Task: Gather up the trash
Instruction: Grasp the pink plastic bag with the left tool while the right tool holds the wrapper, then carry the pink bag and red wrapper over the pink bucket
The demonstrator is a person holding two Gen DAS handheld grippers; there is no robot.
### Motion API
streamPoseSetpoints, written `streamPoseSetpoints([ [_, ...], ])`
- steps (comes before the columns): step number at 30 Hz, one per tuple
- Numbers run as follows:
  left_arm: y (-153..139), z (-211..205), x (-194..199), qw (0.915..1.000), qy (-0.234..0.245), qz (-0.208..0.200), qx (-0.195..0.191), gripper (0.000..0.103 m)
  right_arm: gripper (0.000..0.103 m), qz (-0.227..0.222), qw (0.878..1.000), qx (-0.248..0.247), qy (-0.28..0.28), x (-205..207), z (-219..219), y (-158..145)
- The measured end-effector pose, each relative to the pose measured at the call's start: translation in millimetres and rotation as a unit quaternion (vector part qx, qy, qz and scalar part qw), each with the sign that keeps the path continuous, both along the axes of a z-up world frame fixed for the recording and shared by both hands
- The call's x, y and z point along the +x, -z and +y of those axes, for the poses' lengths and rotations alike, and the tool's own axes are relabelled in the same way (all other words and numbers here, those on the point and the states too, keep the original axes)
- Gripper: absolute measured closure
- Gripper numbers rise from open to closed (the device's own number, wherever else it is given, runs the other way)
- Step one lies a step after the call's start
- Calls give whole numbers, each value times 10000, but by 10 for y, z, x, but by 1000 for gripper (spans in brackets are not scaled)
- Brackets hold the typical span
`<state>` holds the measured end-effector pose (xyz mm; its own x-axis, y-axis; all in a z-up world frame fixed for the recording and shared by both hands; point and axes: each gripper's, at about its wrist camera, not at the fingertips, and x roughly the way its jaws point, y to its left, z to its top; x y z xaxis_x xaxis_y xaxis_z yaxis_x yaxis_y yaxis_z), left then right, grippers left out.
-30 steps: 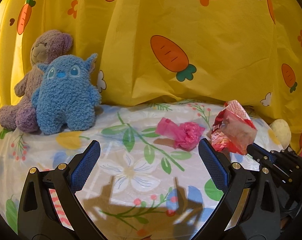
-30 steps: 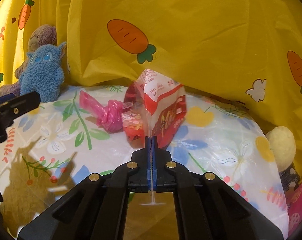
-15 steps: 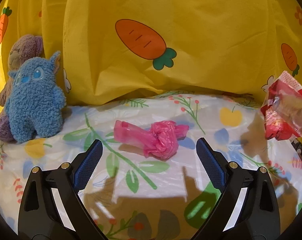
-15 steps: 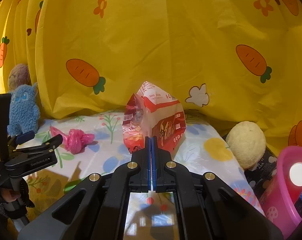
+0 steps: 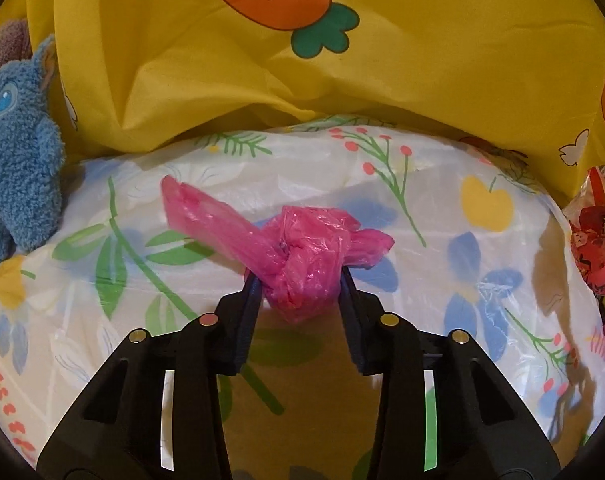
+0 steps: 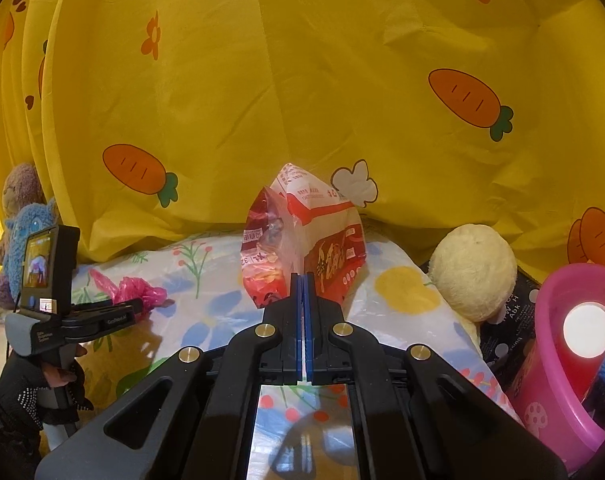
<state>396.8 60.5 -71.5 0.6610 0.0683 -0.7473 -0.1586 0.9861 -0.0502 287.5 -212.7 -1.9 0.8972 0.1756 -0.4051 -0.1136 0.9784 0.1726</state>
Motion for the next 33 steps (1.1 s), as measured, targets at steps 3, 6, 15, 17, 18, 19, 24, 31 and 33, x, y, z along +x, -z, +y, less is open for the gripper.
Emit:
streamPoseSetpoints([
  [3, 20, -10, 6, 10000, 55, -11, -49, 73, 101, 19, 10000, 15, -1, 8, 0, 9],
  [6, 14, -14, -23, 9998, 127, -84, -106, 77, 101, 3, 10000, 31, 3, -3, 3, -3],
  [15, -248, -174, -417, 9974, 463, -552, 13, 79, 101, -104, 9999, 74, -49, -77, -4, -73],
  [17, -396, -236, -545, 9955, 574, -747, 23, 79, 101, -133, 9999, 83, -53, -120, -14, -101],
  [18, -469, -275, -610, 9945, 623, -838, 41, 79, 101, -157, 9998, 84, -45, -155, -24, -120],
  [19, -534, -314, -668, 9935, 679, -918, 45, 79, 101, -180, 9998, 87, -33, -187, -36, -138],
  [24, -787, -538, -1020, 9886, 934, -1183, 40, 79, 101, -276, 9995, 83, 89, -425, -155, -238],
  [31, -1041, -1042, -1452, 9792, 1451, -1421, 14, 79, 101, -421, 9982, 158, 392, -831, -497, -350],
  [33, -1114, -1270, -1568, 9745, 1668, -1501, 15, 79, 101, -467, 9975, 143, 520, -959, -636, -368],
])
